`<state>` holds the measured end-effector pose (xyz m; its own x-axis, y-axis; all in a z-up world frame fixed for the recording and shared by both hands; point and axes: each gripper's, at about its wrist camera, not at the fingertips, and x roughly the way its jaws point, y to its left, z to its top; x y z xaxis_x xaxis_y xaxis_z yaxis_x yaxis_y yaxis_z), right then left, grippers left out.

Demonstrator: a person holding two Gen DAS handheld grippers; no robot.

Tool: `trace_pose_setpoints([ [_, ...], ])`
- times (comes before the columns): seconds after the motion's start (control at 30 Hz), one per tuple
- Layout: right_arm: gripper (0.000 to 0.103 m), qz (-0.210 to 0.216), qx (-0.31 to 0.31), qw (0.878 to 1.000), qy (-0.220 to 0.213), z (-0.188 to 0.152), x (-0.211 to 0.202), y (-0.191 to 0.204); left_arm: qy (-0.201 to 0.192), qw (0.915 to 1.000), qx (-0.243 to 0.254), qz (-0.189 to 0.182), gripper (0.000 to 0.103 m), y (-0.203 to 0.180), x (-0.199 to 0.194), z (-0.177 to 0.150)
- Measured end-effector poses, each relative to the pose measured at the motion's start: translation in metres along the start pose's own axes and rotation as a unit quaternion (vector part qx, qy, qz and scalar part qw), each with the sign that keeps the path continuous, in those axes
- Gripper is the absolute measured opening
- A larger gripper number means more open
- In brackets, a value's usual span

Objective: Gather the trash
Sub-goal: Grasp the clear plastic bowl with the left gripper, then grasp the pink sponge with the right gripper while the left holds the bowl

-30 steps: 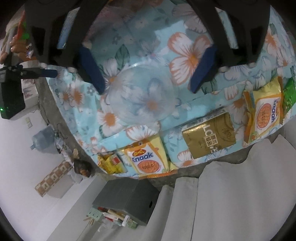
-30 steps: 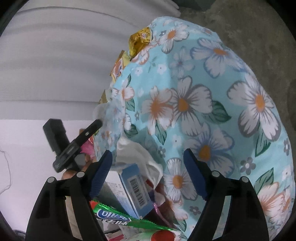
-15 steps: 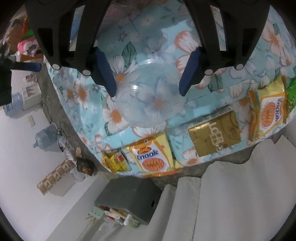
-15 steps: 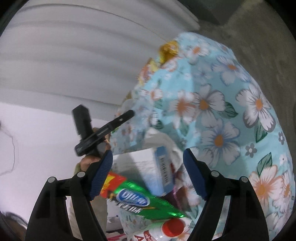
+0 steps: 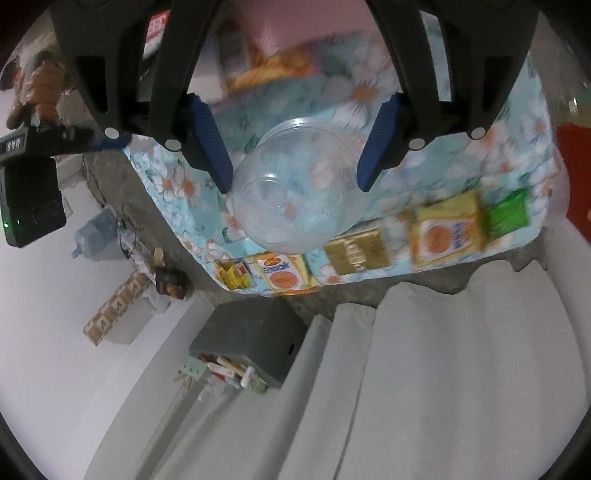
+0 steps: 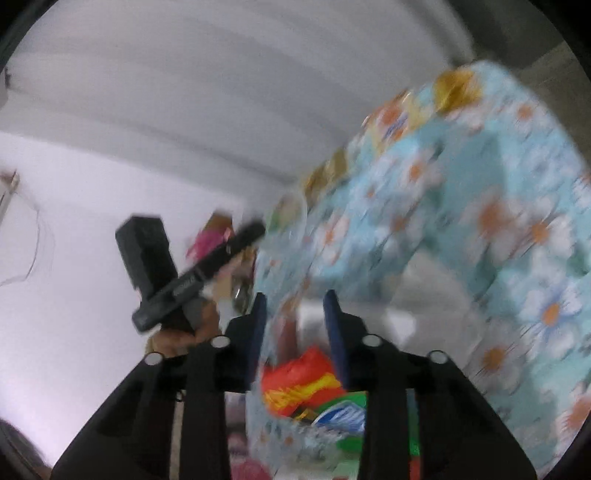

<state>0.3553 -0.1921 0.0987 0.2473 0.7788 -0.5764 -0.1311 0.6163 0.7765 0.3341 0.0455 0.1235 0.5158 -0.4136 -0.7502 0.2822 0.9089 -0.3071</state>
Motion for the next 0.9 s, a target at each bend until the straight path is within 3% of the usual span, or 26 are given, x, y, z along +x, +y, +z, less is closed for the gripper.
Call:
trace_pose_setpoints([
  [0.23,0.030,0.021,-0.087,0.995,0.051,-0.077,-0.032,0.044,-0.032,0.9991,-0.026,-0.013,0.065,0.019,-0.051,-0.045],
  [0.37,0.030,-0.025,-0.098,0.991,0.085,-0.123,-0.030,0.047,-0.046,0.9980,-0.042,-0.016,0.065,0.028,-0.068,-0.075],
  [0.47,0.030,-0.063,-0.101,0.989,0.087,-0.149,-0.031,0.042,-0.050,0.9975,-0.051,-0.007,0.065,0.030,-0.078,-0.098],
  [0.53,0.033,-0.077,-0.097,0.989,0.074,-0.158,-0.039,0.039,-0.051,0.9966,-0.064,-0.009,0.065,0.036,-0.081,-0.112],
  [0.6,0.042,-0.088,-0.098,0.990,0.052,-0.158,-0.047,0.038,-0.055,0.9955,-0.077,-0.009,0.065,0.039,-0.087,-0.127],
  [0.7,0.044,-0.097,-0.095,0.990,0.030,-0.159,-0.056,0.044,-0.063,0.9926,-0.101,-0.023,0.065,0.045,-0.092,-0.144],
  [0.8,0.046,-0.102,-0.099,0.990,0.013,-0.146,-0.058,0.056,-0.071,0.9905,-0.115,-0.025,0.065,0.052,-0.095,-0.158],
  [0.9,0.056,-0.095,-0.099,0.991,0.002,-0.128,-0.049,0.068,-0.078,0.9891,-0.124,-0.013,0.065,0.057,-0.099,-0.168],
])
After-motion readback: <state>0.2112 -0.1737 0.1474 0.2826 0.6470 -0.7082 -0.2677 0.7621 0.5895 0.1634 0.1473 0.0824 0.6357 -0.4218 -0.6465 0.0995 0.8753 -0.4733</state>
